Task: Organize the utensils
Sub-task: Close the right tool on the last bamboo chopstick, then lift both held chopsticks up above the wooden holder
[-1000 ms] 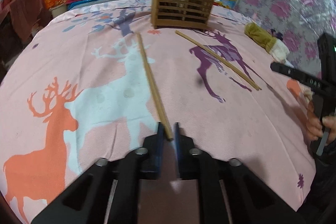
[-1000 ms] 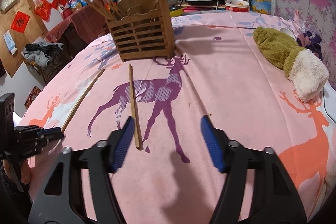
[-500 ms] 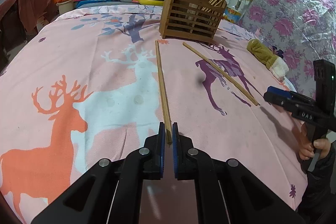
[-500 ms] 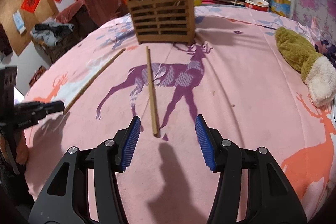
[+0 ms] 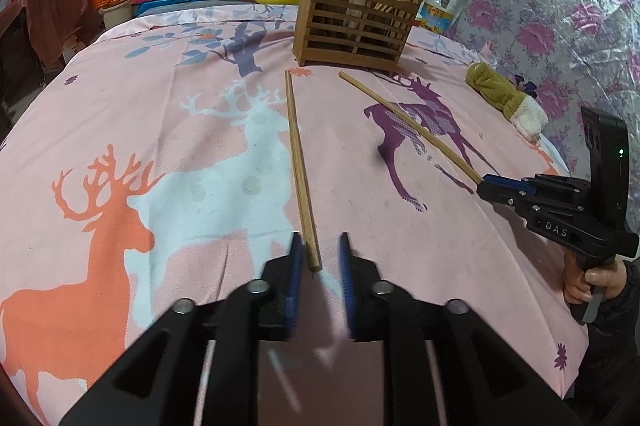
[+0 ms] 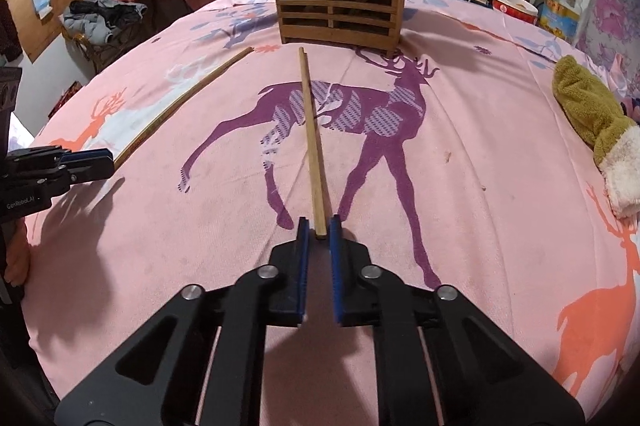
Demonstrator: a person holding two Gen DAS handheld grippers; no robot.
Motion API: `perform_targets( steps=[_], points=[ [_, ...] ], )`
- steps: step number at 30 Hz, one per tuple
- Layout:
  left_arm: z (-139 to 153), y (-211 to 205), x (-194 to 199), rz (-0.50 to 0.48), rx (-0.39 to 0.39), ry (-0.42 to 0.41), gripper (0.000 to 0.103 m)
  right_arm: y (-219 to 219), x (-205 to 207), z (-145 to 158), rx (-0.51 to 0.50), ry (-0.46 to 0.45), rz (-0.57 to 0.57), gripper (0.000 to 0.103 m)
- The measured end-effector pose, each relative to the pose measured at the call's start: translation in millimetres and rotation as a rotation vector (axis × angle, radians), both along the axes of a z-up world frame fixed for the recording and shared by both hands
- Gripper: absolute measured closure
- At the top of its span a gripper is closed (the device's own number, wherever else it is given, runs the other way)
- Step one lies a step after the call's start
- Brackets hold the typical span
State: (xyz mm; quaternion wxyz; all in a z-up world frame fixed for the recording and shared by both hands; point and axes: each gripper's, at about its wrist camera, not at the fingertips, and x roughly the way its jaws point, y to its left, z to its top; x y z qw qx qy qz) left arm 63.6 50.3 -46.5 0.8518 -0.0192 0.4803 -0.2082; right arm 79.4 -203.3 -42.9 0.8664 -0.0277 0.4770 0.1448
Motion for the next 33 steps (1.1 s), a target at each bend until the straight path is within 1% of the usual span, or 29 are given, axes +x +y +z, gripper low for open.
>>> perform_targets(
  steps=[2,5,7,8,9,11,16,18,21,23,25,28,30,31,33],
  points=[
    [0,-3,0,-0.006,0.015,-0.004,0.067,0,0,0,-0.003,-0.001,0.001,0.093],
    [-4,-6,2,-0.007,0.033,0.011,0.067,1,0,0,0.002,0.001,0.000,0.093],
    [-4,-5,3,-0.002,0.035,0.013,0.070,1,0,0,0.000,0.001,0.000,0.093],
    [-5,-3,4,0.013,0.038,0.013,0.080,1,0,0,0.001,0.001,0.000,0.093],
    [-5,1,5,0.027,0.024,0.023,0.096,1,-1,0,0.003,0.002,0.000,0.093],
    [-7,8,7,0.040,-0.017,0.038,0.098,2,-1,0,-0.002,0.000,0.001,0.093],
    [3,8,0,0.032,-0.034,-0.018,0.098,2,-2,2,-0.017,-0.013,0.001,0.097],
    [6,9,-1,0.039,-0.040,-0.032,0.098,0,-4,6,-0.018,-0.033,-0.003,0.097],
    [13,10,0,0.047,-0.042,-0.049,0.098,-5,-11,22,0.002,-0.106,-0.017,0.097],
    [26,10,4,0.049,-0.063,-0.058,0.098,-10,-14,35,0.032,-0.149,-0.030,0.097],
    [42,8,5,0.052,-0.057,-0.086,0.098,-17,-15,49,0.066,-0.186,-0.042,0.097],
    [74,1,9,0.048,-0.029,-0.157,0.098,-24,-15,77,0.097,-0.243,-0.065,0.097],
    [94,-5,10,0.038,-0.025,-0.193,0.098,-26,-15,93,0.108,-0.276,-0.073,0.097],
    [108,-11,11,0.027,-0.024,-0.218,0.098,-27,-15,105,0.114,-0.301,-0.077,0.097],
    [127,-22,13,0.006,-0.020,-0.247,0.098,-28,-15,128,0.125,-0.349,-0.080,0.097]
  ],
)
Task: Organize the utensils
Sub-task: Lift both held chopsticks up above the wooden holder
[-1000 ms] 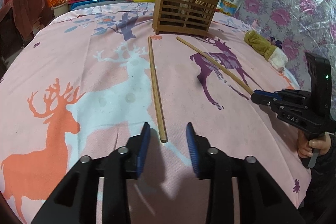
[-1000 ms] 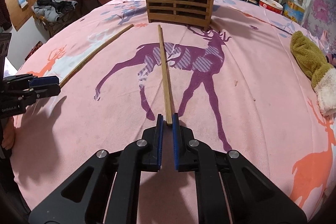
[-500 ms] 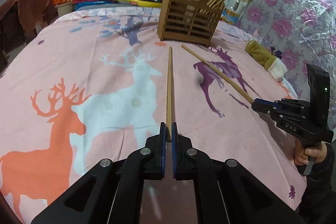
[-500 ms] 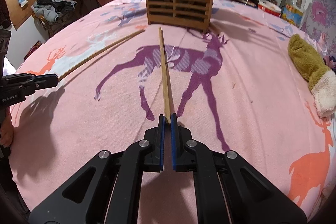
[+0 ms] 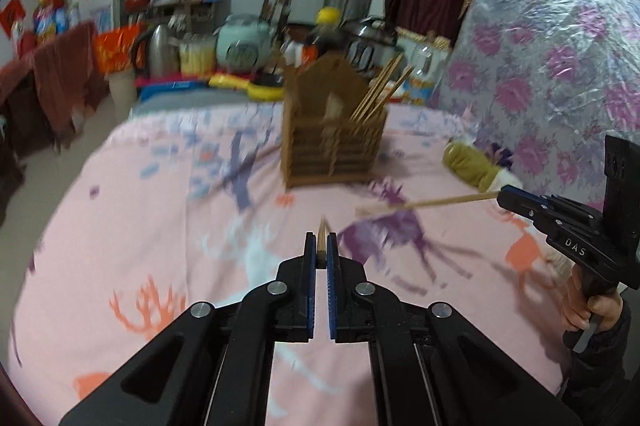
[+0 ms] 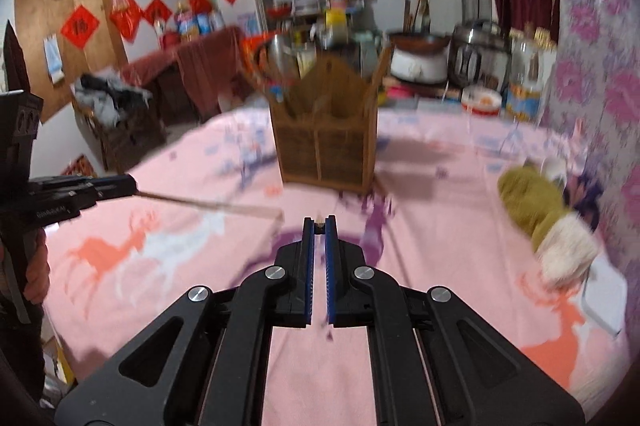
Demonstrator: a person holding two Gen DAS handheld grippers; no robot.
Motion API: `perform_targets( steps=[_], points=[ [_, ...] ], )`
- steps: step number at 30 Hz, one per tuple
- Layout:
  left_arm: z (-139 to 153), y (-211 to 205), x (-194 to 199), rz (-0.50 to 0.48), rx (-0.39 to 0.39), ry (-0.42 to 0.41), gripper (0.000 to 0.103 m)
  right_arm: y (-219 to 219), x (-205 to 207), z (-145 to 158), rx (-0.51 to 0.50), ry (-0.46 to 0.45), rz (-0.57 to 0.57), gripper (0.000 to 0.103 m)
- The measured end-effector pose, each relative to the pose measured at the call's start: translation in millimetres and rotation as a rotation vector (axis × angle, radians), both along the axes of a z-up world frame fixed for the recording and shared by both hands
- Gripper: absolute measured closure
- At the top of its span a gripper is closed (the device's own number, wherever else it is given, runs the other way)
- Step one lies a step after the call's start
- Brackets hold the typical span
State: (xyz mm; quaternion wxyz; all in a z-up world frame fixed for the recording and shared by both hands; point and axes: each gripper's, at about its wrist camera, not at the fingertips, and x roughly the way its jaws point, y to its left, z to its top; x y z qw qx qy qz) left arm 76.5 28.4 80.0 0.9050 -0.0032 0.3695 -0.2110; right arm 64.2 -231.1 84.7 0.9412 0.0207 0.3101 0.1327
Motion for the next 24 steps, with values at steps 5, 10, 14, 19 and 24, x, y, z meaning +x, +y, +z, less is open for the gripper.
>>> perform_targets(
  steps=[5,10,14,19,24],
  points=[
    [30,-28,8,-0.043,0.011,-0.036,0.098,2,2,32,0.014,-0.066,-0.001,0.097],
    [36,-49,22,-0.074,0.014,-0.035,0.098,5,11,34,0.018,-0.064,0.008,0.097],
    [35,-56,34,-0.078,0.020,-0.037,0.097,4,18,28,0.024,-0.053,0.006,0.097],
    [54,-58,56,-0.078,0.017,-0.040,0.098,-1,32,40,0.050,-0.046,0.010,0.097],
    [90,-65,78,-0.078,0.012,-0.088,0.098,-1,49,65,0.050,-0.088,-0.007,0.097]
  ],
)
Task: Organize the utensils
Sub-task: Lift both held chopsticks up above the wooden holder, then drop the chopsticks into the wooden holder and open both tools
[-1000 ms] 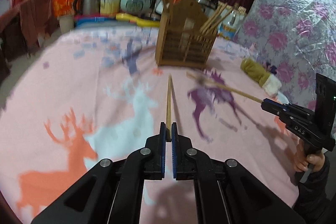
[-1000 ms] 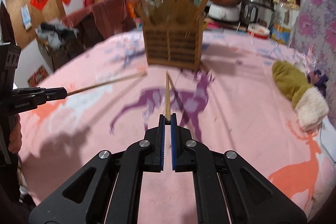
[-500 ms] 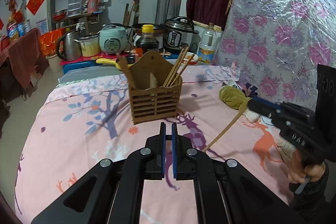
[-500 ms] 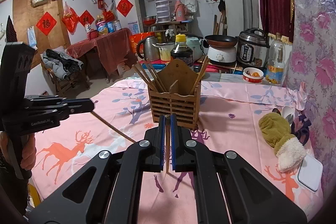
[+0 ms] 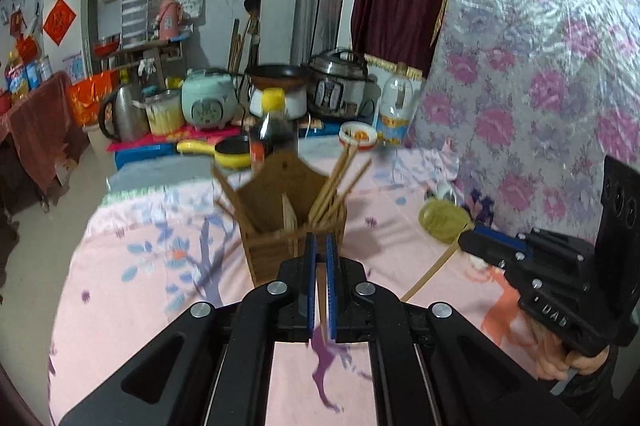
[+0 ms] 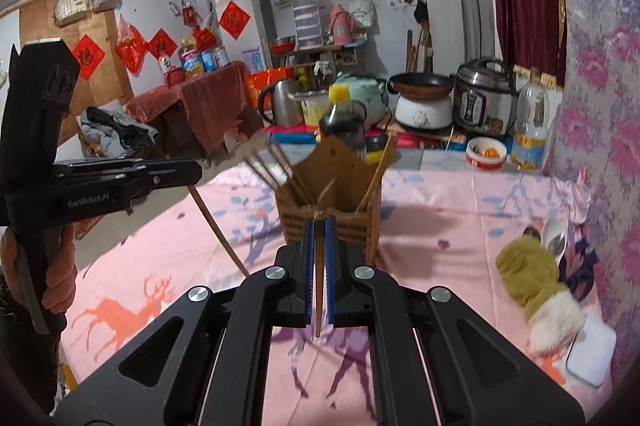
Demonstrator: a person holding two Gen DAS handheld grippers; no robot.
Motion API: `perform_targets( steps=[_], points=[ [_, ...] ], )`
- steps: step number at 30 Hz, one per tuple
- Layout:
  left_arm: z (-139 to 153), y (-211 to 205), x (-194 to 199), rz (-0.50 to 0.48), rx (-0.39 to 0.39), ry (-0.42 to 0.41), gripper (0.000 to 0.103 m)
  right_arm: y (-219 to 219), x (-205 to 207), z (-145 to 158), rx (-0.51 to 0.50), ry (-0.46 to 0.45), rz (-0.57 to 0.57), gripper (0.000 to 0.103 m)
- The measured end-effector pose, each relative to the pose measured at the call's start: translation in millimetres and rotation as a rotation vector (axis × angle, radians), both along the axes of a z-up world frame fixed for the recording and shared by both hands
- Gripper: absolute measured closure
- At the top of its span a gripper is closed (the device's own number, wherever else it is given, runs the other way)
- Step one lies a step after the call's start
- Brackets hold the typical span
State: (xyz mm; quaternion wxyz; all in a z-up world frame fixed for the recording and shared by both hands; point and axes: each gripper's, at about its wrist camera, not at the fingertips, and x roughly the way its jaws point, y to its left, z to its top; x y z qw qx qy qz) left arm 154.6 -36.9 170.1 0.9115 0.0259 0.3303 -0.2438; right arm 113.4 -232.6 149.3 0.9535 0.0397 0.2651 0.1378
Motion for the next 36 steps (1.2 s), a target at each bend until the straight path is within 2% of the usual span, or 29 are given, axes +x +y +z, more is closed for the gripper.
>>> perform_targets(
  steps=[7,10,14,20,24,28,36],
  points=[
    [60,-5,27,0.035,-0.026,-0.105,0.098,-2,24,51,0.010,-0.118,-0.057,0.097],
    [74,-5,40,0.064,-0.041,-0.140,0.098,-2,35,68,0.031,-0.183,-0.091,0.097],
    [80,-4,57,0.112,-0.061,-0.185,0.098,2,51,71,0.050,-0.237,-0.125,0.097],
    [52,2,87,0.185,-0.112,-0.201,0.098,5,86,47,0.118,-0.212,-0.143,0.097],
    [24,1,103,0.222,-0.101,-0.196,0.098,3,102,25,0.129,-0.205,-0.173,0.097],
    [2,2,114,0.236,-0.098,-0.176,0.098,-1,101,17,0.140,-0.249,-0.187,0.097],
    [-28,11,120,0.223,-0.157,-0.120,0.098,-3,101,18,0.163,-0.291,-0.182,0.097]
  ],
)
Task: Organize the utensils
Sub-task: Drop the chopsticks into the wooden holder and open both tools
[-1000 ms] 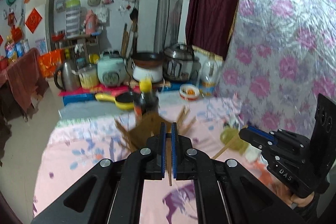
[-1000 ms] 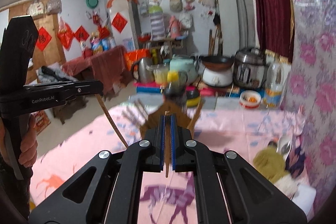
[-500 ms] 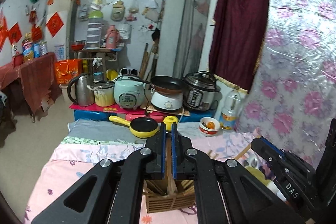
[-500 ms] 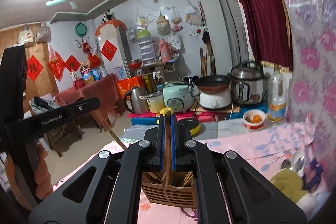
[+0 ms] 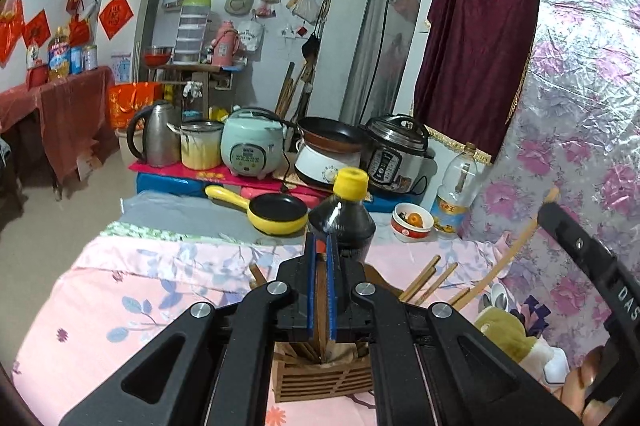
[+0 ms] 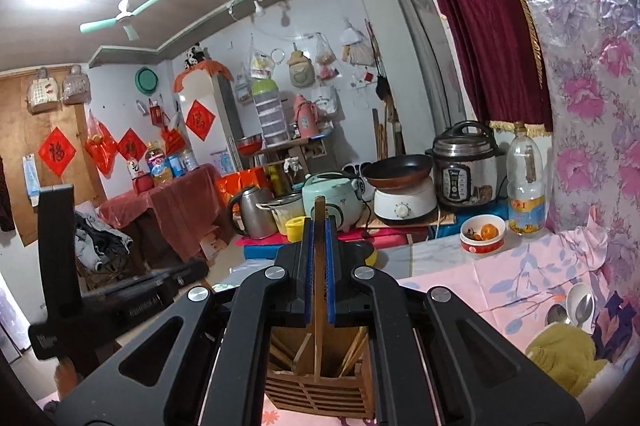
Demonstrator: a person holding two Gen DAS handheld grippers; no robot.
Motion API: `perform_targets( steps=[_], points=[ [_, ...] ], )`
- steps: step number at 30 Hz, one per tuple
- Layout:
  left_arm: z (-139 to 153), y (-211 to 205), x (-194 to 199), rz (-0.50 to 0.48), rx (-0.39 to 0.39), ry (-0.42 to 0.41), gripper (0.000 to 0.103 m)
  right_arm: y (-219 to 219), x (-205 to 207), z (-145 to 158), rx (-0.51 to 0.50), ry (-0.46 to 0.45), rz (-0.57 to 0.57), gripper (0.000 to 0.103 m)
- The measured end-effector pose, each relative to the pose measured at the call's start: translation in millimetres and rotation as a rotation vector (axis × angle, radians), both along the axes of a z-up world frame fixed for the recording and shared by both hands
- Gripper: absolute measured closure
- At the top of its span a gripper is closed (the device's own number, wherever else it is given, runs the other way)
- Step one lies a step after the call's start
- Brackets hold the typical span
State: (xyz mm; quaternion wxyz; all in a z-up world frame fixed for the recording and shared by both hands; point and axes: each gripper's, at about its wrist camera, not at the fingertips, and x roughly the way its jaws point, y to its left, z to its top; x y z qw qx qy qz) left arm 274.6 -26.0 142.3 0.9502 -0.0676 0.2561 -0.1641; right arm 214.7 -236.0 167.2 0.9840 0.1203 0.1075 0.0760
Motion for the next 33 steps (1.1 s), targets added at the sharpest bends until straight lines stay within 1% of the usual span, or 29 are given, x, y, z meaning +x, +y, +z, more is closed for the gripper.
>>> perform_targets(
  steps=[3,7,10,12,14,17,23,25,27,28,29,30,31,33],
  points=[
    [-11,1,5,-0.003,-0.001,0.026,0.098,7,8,-6,-0.021,0.003,-0.004,0.097],
    [-23,-2,12,-0.013,0.002,0.062,0.098,12,12,-13,-0.051,-0.028,-0.039,0.097],
    [-29,-4,14,-0.014,0.008,0.073,0.098,5,7,-11,-0.010,-0.047,-0.049,0.097],
    [-30,-6,13,-0.008,0.021,0.065,0.098,-2,3,-8,0.026,-0.073,-0.062,0.097],
    [-32,-8,12,-0.007,0.026,0.062,0.098,-4,3,-9,0.050,-0.080,-0.058,0.097],
    [-33,-9,12,-0.003,0.029,0.065,0.098,0,8,-15,0.047,-0.084,-0.068,0.097],
    [-33,-9,14,-0.002,0.023,0.070,0.098,10,30,-42,0.022,-0.008,-0.063,0.097],
    [-34,-8,14,0.001,0.019,0.073,0.098,15,40,-51,0.005,0.039,-0.041,0.097],
    [-34,-6,14,0.003,0.013,0.081,0.097,20,51,-57,-0.011,0.114,0.023,0.092],
    [-33,-4,14,0.005,0.006,0.084,0.096,20,51,-59,-0.004,0.127,0.029,0.091],
    [-32,-3,14,0.005,-0.001,0.088,0.081,20,50,-59,0.001,0.128,0.025,0.087],
    [-31,-1,12,0.012,-0.008,0.085,0.060,21,49,-59,0.001,0.128,0.021,0.079],
    [-29,2,10,0.024,-0.012,0.076,0.054,22,47,-58,-0.009,0.126,0.015,0.076],
    [-25,5,6,0.047,-0.007,0.054,0.052,21,40,-54,-0.019,0.105,-0.008,0.065]
  ],
)
